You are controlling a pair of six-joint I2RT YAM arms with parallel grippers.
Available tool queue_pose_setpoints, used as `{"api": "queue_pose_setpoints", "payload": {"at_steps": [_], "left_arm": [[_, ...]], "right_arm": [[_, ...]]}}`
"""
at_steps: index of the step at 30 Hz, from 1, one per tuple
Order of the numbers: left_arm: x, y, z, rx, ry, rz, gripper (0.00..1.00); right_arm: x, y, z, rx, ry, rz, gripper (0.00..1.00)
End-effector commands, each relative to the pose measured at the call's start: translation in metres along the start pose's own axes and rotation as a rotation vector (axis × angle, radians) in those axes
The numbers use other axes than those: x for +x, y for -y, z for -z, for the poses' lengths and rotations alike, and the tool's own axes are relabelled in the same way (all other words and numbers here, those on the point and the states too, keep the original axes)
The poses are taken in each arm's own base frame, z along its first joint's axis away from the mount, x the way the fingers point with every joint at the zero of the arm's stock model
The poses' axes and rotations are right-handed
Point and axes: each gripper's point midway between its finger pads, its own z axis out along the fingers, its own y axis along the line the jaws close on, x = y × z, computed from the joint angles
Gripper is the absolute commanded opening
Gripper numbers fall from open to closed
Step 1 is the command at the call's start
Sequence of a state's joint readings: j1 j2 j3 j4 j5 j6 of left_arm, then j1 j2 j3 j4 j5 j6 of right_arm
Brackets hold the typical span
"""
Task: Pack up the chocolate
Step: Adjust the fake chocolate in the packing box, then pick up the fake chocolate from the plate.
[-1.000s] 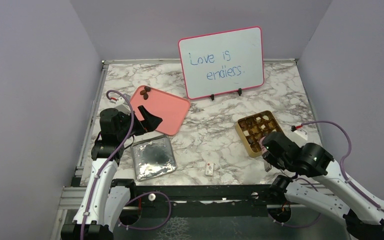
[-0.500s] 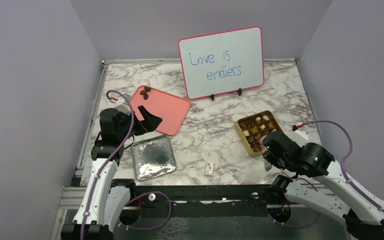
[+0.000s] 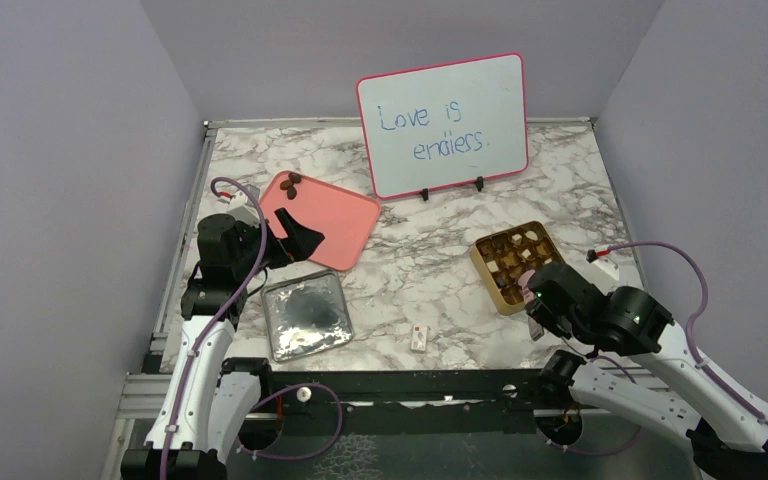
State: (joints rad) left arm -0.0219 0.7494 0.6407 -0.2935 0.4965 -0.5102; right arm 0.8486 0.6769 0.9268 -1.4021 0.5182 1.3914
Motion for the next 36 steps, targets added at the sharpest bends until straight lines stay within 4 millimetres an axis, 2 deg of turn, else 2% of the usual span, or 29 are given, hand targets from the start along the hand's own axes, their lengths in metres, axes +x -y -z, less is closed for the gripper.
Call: {"api": "queue_pose_setpoints", "payload": {"at_steps": [1, 13, 23, 31, 36], "left_arm": [[-0.010, 0.005, 0.003, 0.004, 0.030, -0.032, 0.99], [-0.011, 0.007, 0.003, 0.010, 0.030, -0.033, 0.99], [-0.011, 0.006, 0.003, 0.007, 0.031, -0.034, 0.99], [-0.011, 0.003, 0.002, -0.006, 0.028, -0.031, 0.99], [-0.020, -0.016, 0.005, -0.121, 0.093, -0.024, 0.99]], "right_arm": [[0.001, 0.005, 0.001, 0.000, -0.005, -0.027, 0.28], [0.000, 0.007, -0.001, 0.012, 0.007, -0.022, 0.36], [-0.003, 0.010, -0.003, 0.013, 0.034, -0.047, 0.32], [-0.020, 0.000, 0.008, -0.025, 0.080, -0.020, 0.29], [-0.037, -0.010, 0.018, -0.071, 0.138, -0.026, 0.30]]}}
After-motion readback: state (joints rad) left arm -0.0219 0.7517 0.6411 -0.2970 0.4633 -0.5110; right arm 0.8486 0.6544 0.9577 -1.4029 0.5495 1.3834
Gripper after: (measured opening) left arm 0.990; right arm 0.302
